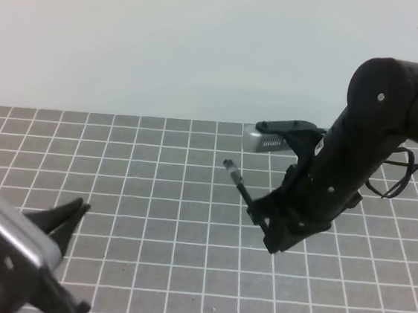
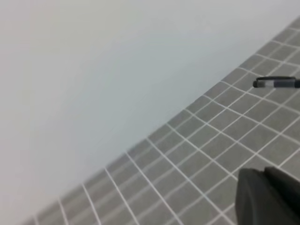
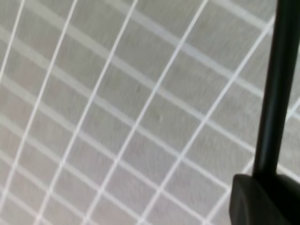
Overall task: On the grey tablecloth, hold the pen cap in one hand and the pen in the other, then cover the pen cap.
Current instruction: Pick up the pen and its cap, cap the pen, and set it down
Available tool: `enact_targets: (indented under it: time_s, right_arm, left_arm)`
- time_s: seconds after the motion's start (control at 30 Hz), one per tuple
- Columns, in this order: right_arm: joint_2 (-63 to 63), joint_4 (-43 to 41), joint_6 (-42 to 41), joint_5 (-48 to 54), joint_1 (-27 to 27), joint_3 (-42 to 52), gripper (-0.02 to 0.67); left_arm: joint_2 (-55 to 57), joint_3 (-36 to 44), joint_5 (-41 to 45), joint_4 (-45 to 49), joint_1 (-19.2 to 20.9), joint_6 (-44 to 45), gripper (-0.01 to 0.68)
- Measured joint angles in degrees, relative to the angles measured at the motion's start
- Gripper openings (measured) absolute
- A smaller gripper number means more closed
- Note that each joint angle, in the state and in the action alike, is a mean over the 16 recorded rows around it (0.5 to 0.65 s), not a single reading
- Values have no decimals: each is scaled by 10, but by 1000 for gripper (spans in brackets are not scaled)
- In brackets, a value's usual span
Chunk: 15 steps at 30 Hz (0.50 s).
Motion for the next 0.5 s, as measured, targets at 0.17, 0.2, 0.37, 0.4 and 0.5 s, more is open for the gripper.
enact_targets:
  time_s: [0.17, 0.2, 0.37, 0.4, 0.5]
  right_arm:
    - [16, 4, 63, -51, -10, 17, 68]
    - [19, 5, 75, -60, -10, 23, 68]
    - [27, 14, 119, -102, -11, 55, 68]
    - [28, 15, 126, -111, -11, 63, 68]
    - [29, 20, 144, -136, -11, 84, 68]
  left_arm:
    - [9, -11, -16, -162, 0, 23, 3]
    - [12, -13, -17, -188, 0, 28, 3]
    - [32, -21, -16, -287, 0, 46, 2]
    - [37, -21, -16, -299, 0, 48, 2]
    - [51, -21, -16, -317, 0, 46, 1]
